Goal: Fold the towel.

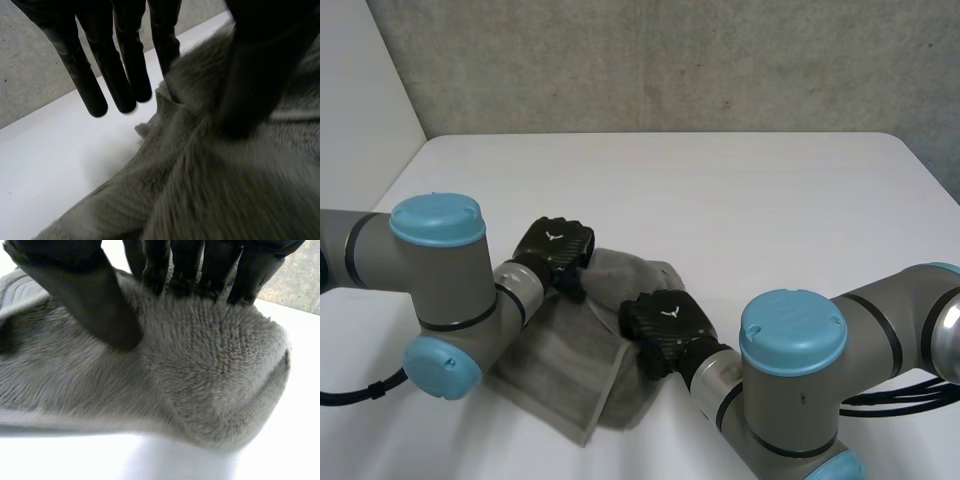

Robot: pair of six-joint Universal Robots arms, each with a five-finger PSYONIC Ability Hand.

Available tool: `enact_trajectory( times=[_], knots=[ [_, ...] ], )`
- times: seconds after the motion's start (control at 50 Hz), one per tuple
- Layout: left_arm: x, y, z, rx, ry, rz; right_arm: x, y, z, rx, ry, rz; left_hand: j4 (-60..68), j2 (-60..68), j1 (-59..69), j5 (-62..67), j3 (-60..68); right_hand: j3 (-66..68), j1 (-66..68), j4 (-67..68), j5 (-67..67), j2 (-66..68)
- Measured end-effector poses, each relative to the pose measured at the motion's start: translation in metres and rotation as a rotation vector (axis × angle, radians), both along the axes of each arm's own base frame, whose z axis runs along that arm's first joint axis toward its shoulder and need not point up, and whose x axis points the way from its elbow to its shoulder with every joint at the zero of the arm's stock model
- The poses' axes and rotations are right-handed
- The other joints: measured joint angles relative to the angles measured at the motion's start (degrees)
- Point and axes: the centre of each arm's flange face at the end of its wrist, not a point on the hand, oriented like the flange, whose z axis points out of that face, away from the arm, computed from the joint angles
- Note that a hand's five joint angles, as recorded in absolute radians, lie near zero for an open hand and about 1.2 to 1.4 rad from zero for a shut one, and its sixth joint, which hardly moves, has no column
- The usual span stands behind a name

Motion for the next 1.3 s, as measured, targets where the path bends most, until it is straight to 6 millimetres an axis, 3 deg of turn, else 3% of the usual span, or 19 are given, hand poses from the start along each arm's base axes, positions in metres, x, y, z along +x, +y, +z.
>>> enact_trajectory(
  times=[0.06,0.1,0.18,0.24,0.34,0.36,0.38,0.44,0.52,0.58,0.66,0.74,0.8,0.88,0.94,1.06,1.1,1.18,1.3],
  knots=[
    [0.0,-0.001,-0.003,-0.004,0.004,0.002,0.001,-0.001,0.002,-0.007,-0.002,0.002,18.33,17.6,17.48,16.91,18.26,4.48,3.29,5.97,5.53,3.63],
    [-0.001,-0.002,-0.003,-0.009,0.008,0.005,0.002,-0.003,0.004,-0.016,-0.003,0.003,22.79,21.79,19.61,19.67,22.66,4.48,3.82,6.05,5.53,3.63],
    [-0.001,-0.006,0.009,-0.045,0.03,0.016,0.005,-0.01,0.018,-0.08,-0.003,0.014,23.78,22.61,19.61,19.71,23.25,4.48,5.7,6.05,5.53,3.63],
    [-0.002,-0.01,0.034,-0.105,0.068,0.033,0.01,-0.019,0.038,-0.185,0.009,0.034,23.82,22.62,19.62,19.71,23.26,4.63,5.9,6.05,5.53,3.64],
    [0.003,-0.015,0.102,-0.259,0.176,0.098,0.017,-0.052,0.095,-0.476,0.051,0.048,23.82,22.67,19.69,19.71,23.31,4.78,6.36,6.05,5.53,3.64],
    [0.006,-0.015,0.127,-0.311,0.22,0.123,0.017,-0.063,0.117,-0.576,0.059,0.044,23.82,22.7,19.78,19.71,23.31,4.78,6.36,6.05,5.54,3.64],
    [0.008,-0.014,0.14,-0.337,0.245,0.136,0.018,-0.068,0.128,-0.623,0.059,0.042,23.82,22.71,19.79,19.72,23.31,4.78,6.36,6.11,5.54,3.64],
    [0.016,-0.007,0.188,-0.426,0.352,0.176,0.016,-0.088,0.186,-0.831,0.034,0.024,23.83,22.72,19.8,19.85,23.32,4.79,6.79,6.89,5.54,3.64],
    [0.024,0.007,0.219,-0.46,0.457,0.192,0.01,-0.101,0.235,-0.979,-0.013,0.009,23.84,22.75,19.8,19.86,23.34,4.8,7.15,6.9,5.54,3.65],
    [0.026,0.019,0.216,-0.418,0.484,0.186,0.006,-0.104,0.249,-1.009,-0.025,0.022,23.85,22.78,19.81,19.86,23.34,5.14,7.16,6.9,5.7,3.64],
    [0.027,0.033,0.188,-0.325,0.458,0.179,0.005,-0.103,0.237,-0.95,0.005,0.07,23.86,22.83,19.82,19.86,23.37,5.15,7.18,6.9,5.71,3.64],
    [0.029,0.046,0.144,-0.211,0.393,0.176,0.003,-0.095,0.206,-0.82,0.072,0.132,23.87,22.86,19.86,19.86,23.47,5.15,7.41,6.9,5.71,3.64],
    [0.03,0.055,0.108,-0.126,0.335,0.172,-0.004,-0.081,0.168,-0.651,0.172,0.186,23.99,22.88,19.87,19.86,23.53,5.15,7.43,6.9,5.71,3.64],
    [0.031,0.058,0.086,-0.082,0.306,0.171,-0.015,-0.058,0.131,-0.457,0.27,0.25,22.59,21.62,19.72,19.82,22.38,4.95,7.23,6.85,5.64,3.63],
    [0.032,0.056,0.077,-0.073,0.302,0.175,-0.018,-0.037,0.11,-0.341,0.306,0.296,15.45,14.8,15.64,17.31,15.72,-1.15,0.96,0.01,-0.81,-2.39],
    [0.035,0.048,0.071,-0.076,0.306,0.191,-0.019,0.002,0.085,-0.232,0.315,0.34,-3.29,-4.08,-3.76,-2.15,-2.78,-51.66,-50.0,-50.35,-53.76,-53.24],
    [0.035,0.047,0.071,-0.078,0.306,0.194,-0.02,0.005,0.086,-0.243,0.307,0.321,-6.25,-7.04,-6.98,-5.73,-5.87,-55.8,-53.66,-54.5,-57.25,-57.03],
    [0.035,0.047,0.071,-0.078,0.307,0.194,-0.028,-0.001,0.094,-0.299,0.291,0.224,-8.64,-9.4,-9.56,-8.51,-8.14,-56.35,-54.98,-54.8,-57.25,-57.2],
    [0.028,0.057,0.071,-0.071,0.306,0.16,-0.052,-0.033,0.098,-0.339,0.301,0.054,-8.71,-9.48,-9.57,-8.79,-8.24,-56.35,-55.18,-54.8,-57.25,-57.2]
  ],
)
